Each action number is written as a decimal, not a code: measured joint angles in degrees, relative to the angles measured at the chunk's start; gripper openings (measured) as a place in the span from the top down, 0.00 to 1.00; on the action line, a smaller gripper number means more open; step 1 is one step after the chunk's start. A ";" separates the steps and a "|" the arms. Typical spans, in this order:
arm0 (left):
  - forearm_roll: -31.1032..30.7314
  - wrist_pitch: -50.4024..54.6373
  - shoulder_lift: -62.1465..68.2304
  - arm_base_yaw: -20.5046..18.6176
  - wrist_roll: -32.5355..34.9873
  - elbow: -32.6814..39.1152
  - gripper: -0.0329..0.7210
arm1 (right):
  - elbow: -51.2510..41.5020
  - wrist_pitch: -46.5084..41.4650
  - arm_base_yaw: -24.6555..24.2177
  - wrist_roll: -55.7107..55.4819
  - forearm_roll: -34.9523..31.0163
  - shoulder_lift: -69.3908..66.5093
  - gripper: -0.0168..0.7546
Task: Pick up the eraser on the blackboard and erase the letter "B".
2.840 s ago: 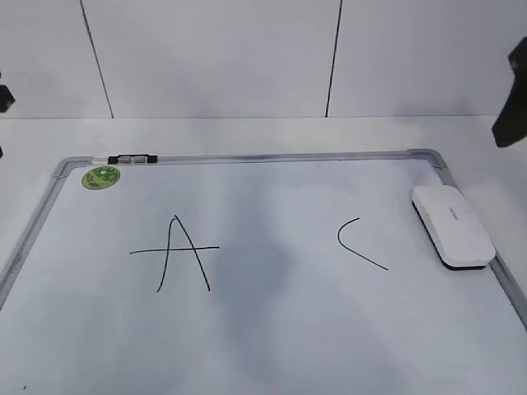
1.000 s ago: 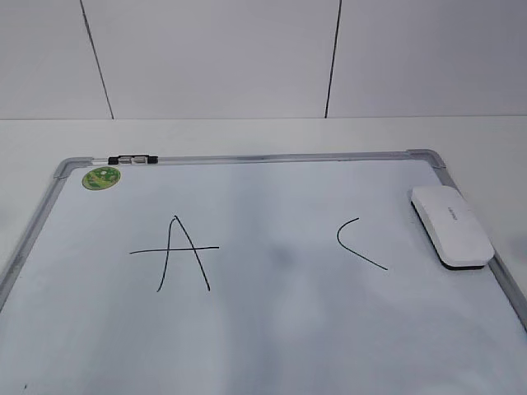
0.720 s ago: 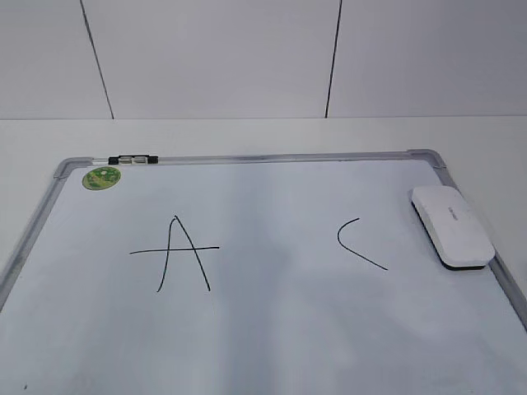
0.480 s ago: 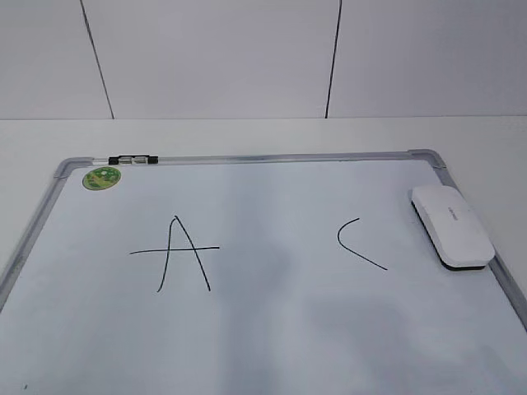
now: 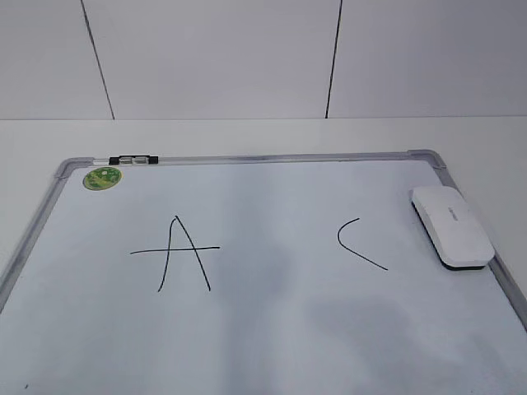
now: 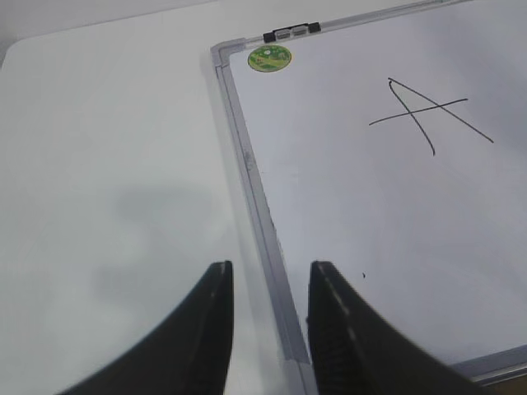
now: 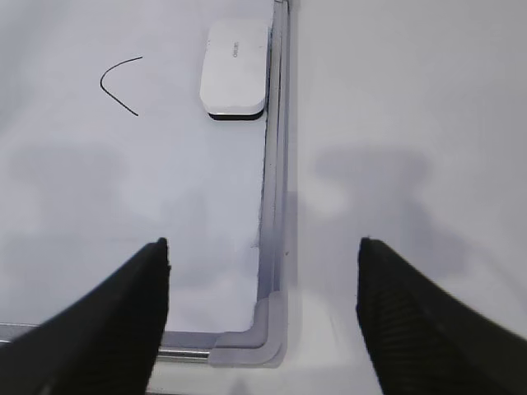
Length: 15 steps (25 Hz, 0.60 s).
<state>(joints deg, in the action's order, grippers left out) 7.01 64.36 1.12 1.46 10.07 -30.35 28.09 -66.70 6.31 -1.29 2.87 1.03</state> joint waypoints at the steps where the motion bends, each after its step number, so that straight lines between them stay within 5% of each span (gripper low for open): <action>1: 0.00 0.00 0.00 0.00 0.00 0.00 0.65 | 0.00 0.10 0.00 0.00 0.00 0.00 0.24; 15: 0.24 -0.23 -0.49 -0.43 0.11 0.00 0.65 | 0.00 0.34 0.00 0.09 0.10 0.00 0.24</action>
<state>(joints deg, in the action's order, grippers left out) 7.24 64.13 0.64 1.03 10.18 -30.35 28.09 -66.35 6.31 -1.20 2.97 1.03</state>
